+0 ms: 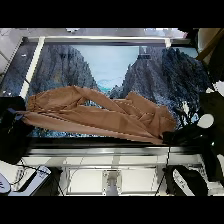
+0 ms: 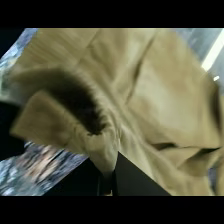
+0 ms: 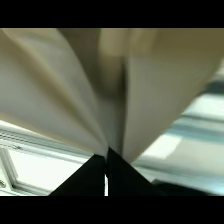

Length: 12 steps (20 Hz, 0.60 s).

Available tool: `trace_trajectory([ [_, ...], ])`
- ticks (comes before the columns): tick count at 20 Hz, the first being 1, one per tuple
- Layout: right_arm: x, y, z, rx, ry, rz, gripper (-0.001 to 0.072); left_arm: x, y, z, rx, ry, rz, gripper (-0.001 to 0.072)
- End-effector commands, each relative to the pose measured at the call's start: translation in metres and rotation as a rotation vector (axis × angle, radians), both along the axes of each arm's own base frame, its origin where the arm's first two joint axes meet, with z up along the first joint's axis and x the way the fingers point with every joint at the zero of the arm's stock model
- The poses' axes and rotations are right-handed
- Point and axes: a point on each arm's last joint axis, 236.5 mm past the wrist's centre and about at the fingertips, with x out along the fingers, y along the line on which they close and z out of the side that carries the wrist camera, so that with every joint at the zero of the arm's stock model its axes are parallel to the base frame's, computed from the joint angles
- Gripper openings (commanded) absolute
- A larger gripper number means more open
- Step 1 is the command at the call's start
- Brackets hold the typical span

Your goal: Fold the clothes and pants, and hang the long-sleeved shirts on hangers.

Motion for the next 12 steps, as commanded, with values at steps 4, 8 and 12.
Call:
trace_trajectory([
  [4,-0.035,-0.015,-0.021,-0.088,0.141,-0.105,0.0225,-0.038,0.016,-0.029,0.073,0.197,0.015,0.0018],
  [8,-0.020,-0.016,-0.007,-0.087,0.088,-0.109,0.0228,-0.028,0.012,-0.019,0.009,0.150,0.082,0.0175],
  [12,0.119,-0.039,0.076,-0.135,-0.488,-0.205,0.0228,0.031,0.014,0.070,0.071,-0.207,0.037,0.0503],
])
